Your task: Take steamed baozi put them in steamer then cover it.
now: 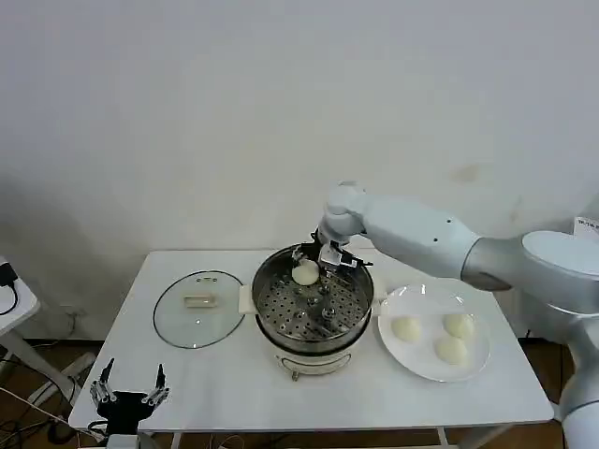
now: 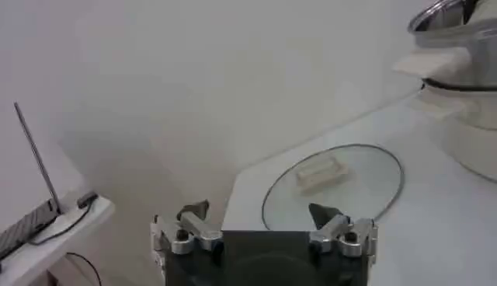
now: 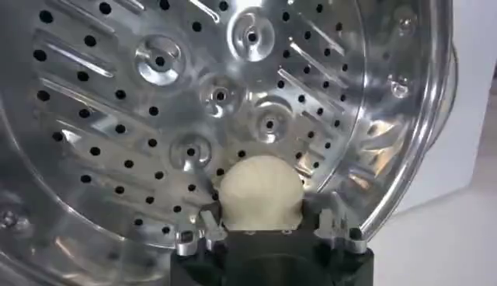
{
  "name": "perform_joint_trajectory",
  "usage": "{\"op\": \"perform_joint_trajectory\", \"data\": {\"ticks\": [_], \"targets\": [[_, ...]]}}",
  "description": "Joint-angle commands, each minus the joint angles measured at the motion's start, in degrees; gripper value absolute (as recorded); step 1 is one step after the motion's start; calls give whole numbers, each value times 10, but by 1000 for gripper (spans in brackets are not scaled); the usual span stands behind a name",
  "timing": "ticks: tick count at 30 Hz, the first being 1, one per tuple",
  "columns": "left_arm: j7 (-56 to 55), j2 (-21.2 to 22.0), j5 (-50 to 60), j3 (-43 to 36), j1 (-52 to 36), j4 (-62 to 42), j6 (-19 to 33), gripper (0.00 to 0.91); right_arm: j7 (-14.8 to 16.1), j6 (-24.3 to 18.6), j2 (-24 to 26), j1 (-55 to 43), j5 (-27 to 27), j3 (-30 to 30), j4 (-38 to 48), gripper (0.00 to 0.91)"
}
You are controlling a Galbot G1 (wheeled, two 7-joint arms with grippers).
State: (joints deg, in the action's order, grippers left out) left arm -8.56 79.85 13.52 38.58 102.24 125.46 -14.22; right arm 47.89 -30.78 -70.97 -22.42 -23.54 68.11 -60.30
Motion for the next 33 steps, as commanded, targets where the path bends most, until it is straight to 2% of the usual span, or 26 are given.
{"op": "perform_joint_trajectory", "data": {"ticks": [1,6,9,11,16,20,21,25,29,33], "targets": [[0,0,0,0,0,0,-1,907,1,-3,1,-4,16,4,-7,907],[0,-1,1,-3,1,1,0,907,9,61,35,-53,107,21,-68,907],[1,-2,1,-6,3,5,0,907,16,111,77,-106,153,41,-125,907],[2,-4,2,-8,2,8,-1,907,23,159,117,-145,190,62,-165,907],[4,-10,2,-16,3,20,-3,907,38,230,210,-219,252,102,-248,907],[7,-19,-3,-17,5,28,-6,907,51,271,283,-251,247,128,-288,907],[7,-23,-4,-17,6,31,-7,907,55,297,312,-265,246,145,-300,907],[9,-32,-7,-17,8,39,-7,907,58,359,392,-275,250,182,-333,907],[10,-37,-7,-21,11,43,-7,907,58,390,450,-252,261,191,-361,907],[10,-39,-5,-23,9,40,-6,907,61,407,492,-189,280,170,-387,907]]}}
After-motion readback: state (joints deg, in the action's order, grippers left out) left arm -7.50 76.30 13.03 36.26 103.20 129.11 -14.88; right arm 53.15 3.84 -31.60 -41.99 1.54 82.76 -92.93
